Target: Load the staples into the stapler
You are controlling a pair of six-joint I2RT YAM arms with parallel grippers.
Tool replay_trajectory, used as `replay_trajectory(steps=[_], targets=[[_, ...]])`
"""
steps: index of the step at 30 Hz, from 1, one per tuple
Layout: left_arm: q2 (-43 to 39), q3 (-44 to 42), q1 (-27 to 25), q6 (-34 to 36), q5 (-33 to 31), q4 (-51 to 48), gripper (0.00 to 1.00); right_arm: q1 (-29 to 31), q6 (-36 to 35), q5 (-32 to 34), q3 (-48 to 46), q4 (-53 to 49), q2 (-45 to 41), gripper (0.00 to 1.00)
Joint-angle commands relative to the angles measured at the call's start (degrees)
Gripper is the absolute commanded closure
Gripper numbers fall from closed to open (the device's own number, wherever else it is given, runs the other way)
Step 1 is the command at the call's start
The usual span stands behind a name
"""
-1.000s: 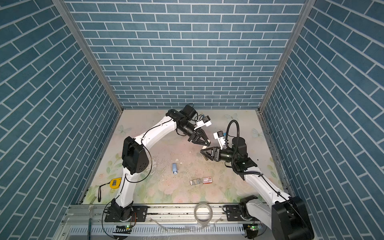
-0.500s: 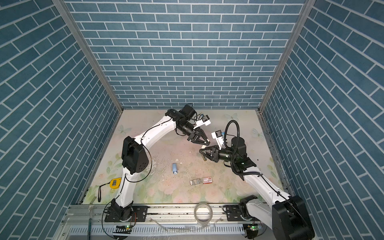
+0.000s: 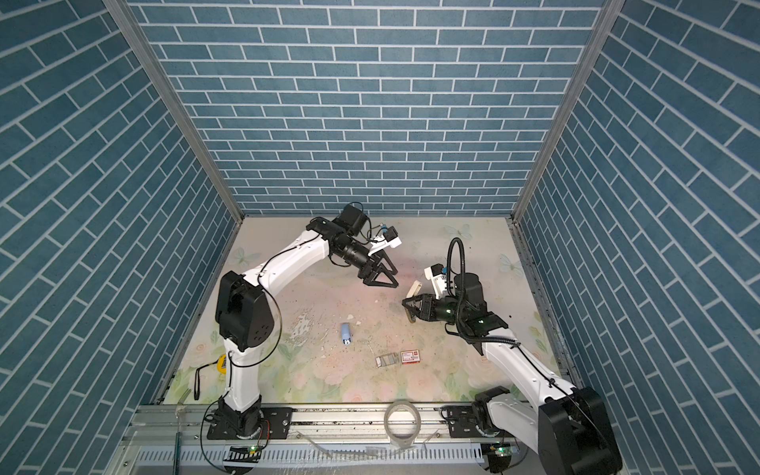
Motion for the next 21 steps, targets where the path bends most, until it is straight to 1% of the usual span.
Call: replay_trajectory(steps=[1, 2, 3, 6, 9, 13, 16, 21], targets=[[-4.8, -3.7, 2.8, 3.3, -12.7, 0.9, 0.17, -0.2, -6.0, 10.0, 1.6, -7.2, 1.0, 0.85], [-6.2, -5.3, 3.2, 4.1, -16.2, 1.3, 0.17, -0.2, -6.5, 12.7, 1.6, -8.0, 1.4, 0.86], [-7.6, -6.8, 3.7, 5.1, -18.1, 1.6, 0.17, -0.2, -7.3, 14.9, 1.7, -8.8, 2.1, 0.86], [-11.6, -11.8, 4.8, 7.7, -22.2, 2.2, 0.16, 0.0, -8.4, 21.7, 1.8, -9.6, 3.8, 0.85], [-14.7, -17.2, 4.8, 9.7, -25.8, 3.6, 0.16, 0.9, -9.7, 28.3, 2.1, -9.7, 5.5, 0.86], [-17.4, -22.1, 5.0, 11.3, -26.7, 4.8, 0.16, 3.5, -10.7, 36.5, 3.3, -9.5, 9.1, 0.85], [-18.2, -24.0, 5.0, 12.7, -26.3, 4.6, 0.16, 5.4, -11.5, 40.3, 4.3, -8.8, 12.5, 0.84], [-19.7, -26.2, 5.0, 16.1, -23.6, 3.2, 0.16, 7.9, -12.2, 45.3, 5.6, -8.0, 18.1, 0.83]])
